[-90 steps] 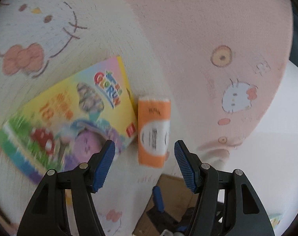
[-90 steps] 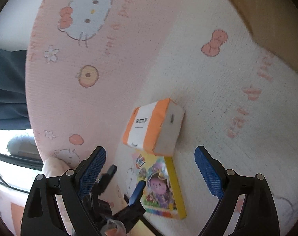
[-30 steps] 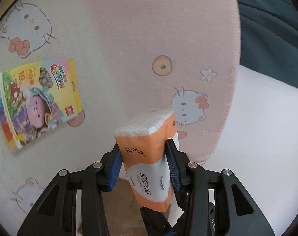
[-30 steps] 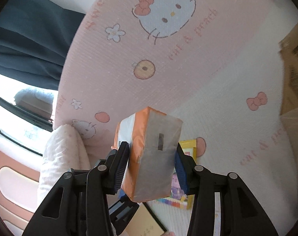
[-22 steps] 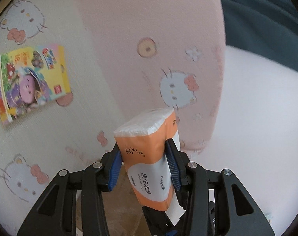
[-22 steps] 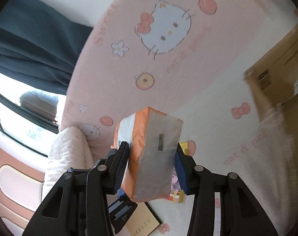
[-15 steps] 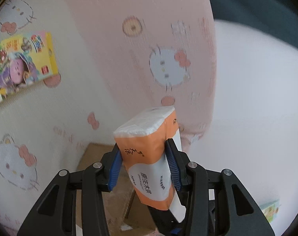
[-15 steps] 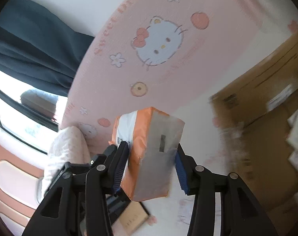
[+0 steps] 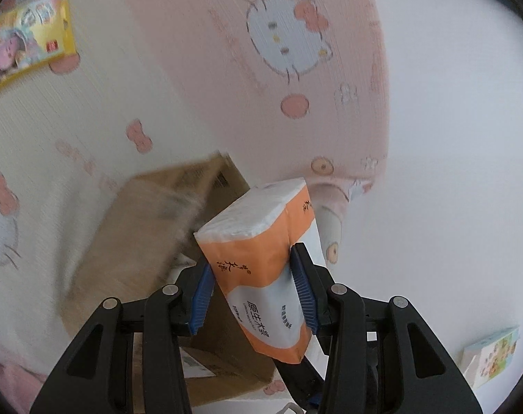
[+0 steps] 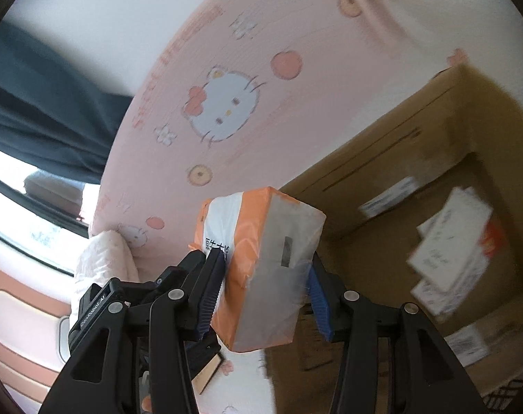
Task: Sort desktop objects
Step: 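Lift the tissue pack with both grippers and carry it over the box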
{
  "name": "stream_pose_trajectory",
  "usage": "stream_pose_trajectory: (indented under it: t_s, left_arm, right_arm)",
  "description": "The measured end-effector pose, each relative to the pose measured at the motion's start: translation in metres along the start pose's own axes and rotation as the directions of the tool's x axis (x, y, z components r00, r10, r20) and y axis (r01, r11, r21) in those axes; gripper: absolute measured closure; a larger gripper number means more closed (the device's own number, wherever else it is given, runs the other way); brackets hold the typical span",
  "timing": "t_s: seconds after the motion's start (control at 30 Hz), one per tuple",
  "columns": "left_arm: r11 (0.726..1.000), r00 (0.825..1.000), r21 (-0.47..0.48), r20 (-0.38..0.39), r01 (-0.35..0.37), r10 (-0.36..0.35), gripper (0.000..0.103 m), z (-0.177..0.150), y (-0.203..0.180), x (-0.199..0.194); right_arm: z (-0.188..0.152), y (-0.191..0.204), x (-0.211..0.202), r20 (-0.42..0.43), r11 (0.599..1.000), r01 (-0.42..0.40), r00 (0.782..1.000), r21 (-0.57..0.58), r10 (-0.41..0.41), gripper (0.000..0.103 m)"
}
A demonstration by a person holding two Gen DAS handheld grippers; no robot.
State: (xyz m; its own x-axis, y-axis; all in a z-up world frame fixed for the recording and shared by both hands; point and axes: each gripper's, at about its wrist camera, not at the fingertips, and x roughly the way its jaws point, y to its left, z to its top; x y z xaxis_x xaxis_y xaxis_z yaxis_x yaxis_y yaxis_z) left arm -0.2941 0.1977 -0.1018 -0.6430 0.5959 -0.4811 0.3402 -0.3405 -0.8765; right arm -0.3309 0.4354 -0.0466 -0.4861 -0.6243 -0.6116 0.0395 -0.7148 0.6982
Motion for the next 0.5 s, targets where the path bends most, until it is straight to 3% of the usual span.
stream_pose_trajectory:
  t_s: [0.3,0.5]
  left_arm:
    - [0.998,1.0,-0.06,-0.015,-0.026,0.025,0.054,-0.034,-0.001,0.054]
    - [0.992,0.996,-0.088,-0.024,-0.088,0.087,0.053,-0.053,0.009,0.085]
  right_arm:
    - [0.029,-0.048,-0.02,-0.045,0.997,0.08,0.996,-0.018,-0.08,0.057]
    - [0.041,-0.083,-0.014,-0.11,0.993,0.118,0.987,-0.015,-0.119,0.056]
